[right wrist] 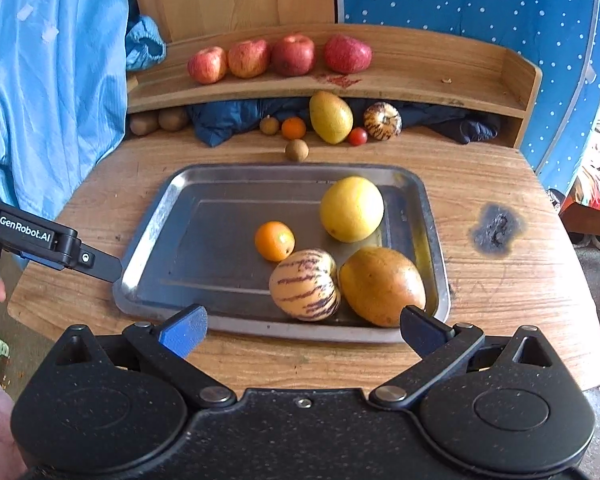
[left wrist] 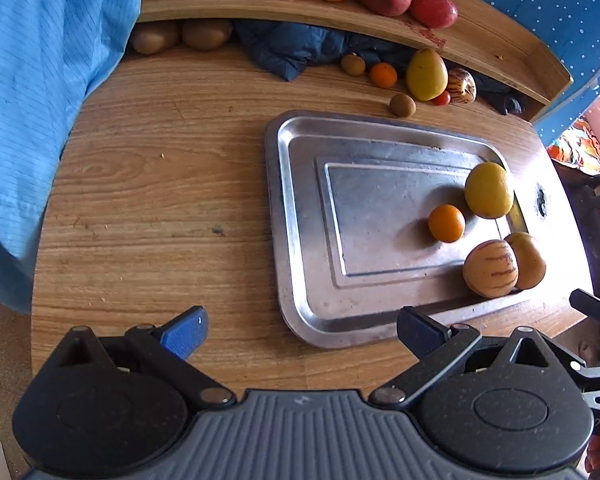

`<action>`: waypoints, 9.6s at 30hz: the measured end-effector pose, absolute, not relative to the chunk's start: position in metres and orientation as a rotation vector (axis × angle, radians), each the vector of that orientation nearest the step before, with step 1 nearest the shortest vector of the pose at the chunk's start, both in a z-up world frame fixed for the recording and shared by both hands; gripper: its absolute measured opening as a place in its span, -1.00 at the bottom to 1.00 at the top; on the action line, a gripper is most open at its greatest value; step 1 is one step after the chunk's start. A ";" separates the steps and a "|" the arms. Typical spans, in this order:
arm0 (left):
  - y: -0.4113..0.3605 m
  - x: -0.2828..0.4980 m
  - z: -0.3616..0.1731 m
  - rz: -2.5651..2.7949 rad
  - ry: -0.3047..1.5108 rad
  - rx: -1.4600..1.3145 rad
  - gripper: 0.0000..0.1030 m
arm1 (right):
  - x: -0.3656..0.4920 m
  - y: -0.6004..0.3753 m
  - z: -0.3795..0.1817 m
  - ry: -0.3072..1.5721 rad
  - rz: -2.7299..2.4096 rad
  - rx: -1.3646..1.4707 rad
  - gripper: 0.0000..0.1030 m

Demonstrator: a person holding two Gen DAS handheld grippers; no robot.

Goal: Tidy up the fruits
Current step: 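Move both tools back toward the fruit under the shelf, then grasp the brown kiwi with the right tool and lift it, then carry both held kiwis to the steel tray and open both tools, then move both open tools back toward the fruit under the shelf, then grasp the small orange with the left tool while the right tool grasps the yellow pear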

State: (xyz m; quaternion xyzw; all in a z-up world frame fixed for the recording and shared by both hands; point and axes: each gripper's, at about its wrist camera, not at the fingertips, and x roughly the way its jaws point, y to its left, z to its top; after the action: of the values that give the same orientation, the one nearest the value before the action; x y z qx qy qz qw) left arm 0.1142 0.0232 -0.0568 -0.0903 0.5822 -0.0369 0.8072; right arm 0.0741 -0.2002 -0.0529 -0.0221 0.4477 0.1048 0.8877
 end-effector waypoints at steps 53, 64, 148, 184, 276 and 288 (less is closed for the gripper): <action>-0.003 0.352 -0.084 -0.435 1.117 -0.133 0.98 | 0.263 -0.134 -0.085 0.912 0.109 -0.093 0.81; -0.009 0.359 -0.098 -0.403 1.070 -0.202 0.41 | 0.280 -0.128 -0.102 0.962 0.098 -0.110 0.45; -0.021 0.228 -0.080 -0.357 1.106 -0.219 -0.42 | 0.169 -0.193 -0.067 0.871 0.178 -0.019 -0.41; -0.016 0.128 -0.094 -0.234 1.195 -0.239 -0.41 | 0.096 -0.185 -0.100 1.026 0.358 0.015 -0.37; -0.058 0.336 -0.104 -0.565 0.927 0.236 0.82 | 0.325 -0.197 -0.091 0.939 0.139 0.132 0.72; -0.063 0.358 -0.118 -0.566 0.921 0.225 0.05 | 0.359 -0.180 -0.109 0.962 0.130 0.073 0.27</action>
State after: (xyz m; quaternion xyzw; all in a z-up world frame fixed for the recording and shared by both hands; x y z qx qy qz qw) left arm 0.3581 -0.0630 -0.1178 0.1070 0.4373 -0.2690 0.8515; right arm 0.3592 -0.1804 -0.1091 0.0350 0.4623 0.0626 0.8838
